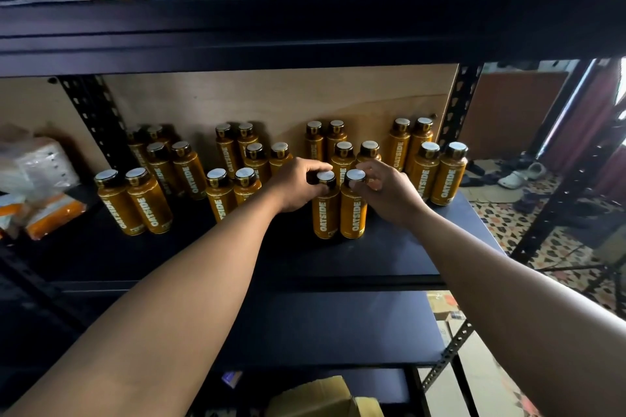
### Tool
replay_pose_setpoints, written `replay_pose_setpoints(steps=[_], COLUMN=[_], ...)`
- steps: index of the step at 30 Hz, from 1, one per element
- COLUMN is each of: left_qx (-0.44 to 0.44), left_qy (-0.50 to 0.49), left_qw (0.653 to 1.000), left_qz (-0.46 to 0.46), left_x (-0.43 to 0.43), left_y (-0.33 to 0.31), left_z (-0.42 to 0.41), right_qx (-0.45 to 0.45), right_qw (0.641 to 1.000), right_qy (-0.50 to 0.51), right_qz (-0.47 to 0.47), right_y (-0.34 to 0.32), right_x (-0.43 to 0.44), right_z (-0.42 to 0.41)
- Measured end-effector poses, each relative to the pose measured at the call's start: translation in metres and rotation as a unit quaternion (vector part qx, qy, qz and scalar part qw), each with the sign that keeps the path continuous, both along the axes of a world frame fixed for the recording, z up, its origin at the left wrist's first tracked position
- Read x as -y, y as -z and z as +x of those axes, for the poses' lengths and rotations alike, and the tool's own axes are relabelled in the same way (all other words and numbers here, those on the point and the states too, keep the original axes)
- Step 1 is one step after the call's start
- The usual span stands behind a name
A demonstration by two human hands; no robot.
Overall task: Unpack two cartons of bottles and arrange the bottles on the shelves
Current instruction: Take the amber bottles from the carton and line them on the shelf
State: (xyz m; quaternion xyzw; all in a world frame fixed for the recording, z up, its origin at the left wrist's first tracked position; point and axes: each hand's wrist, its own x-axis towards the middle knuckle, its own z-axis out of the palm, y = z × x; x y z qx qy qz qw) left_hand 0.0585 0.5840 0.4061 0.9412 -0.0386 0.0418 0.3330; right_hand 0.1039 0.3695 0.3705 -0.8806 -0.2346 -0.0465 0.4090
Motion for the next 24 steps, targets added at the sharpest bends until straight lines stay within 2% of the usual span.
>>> replay_pose_setpoints(steps=[8, 14, 18, 20, 24], left_qx=[-0.037, -0.07, -0.127, -0.168, -0.238], left_qy=[-0.003, -0.038, -0.073, -0.046, 0.026], left_qw=[0.996, 0.995, 0.987, 0.982, 0.968], left_qz=[-0.076, -0.06, -0.066, -0.068, -0.071], left_x=[-0.002, -0.01, -0.017, -0.019, -0.021], left_y=[0.01, 0.019, 0.038, 0.053, 0.092], left_z=[-0.01, -0.032, -0.055, -0.071, -0.118], right_qx=[-0.013, -0.067, -0.116, -0.131, -0.1], right_qw=[0.999, 0.996, 0.984, 0.977, 0.978], right_qy=[0.014, 0.059, 0.137, 0.163, 0.161], right_qz=[-0.042, -0.019, -0.017, -0.048, -0.086], right_y=[-0.002, 0.007, 0.025, 0.042, 0.088], right_x=[0.002, 0.003, 0.005, 0.006, 0.004], right_z=[-0.009, -0.038, -0.077, -0.102, -0.16])
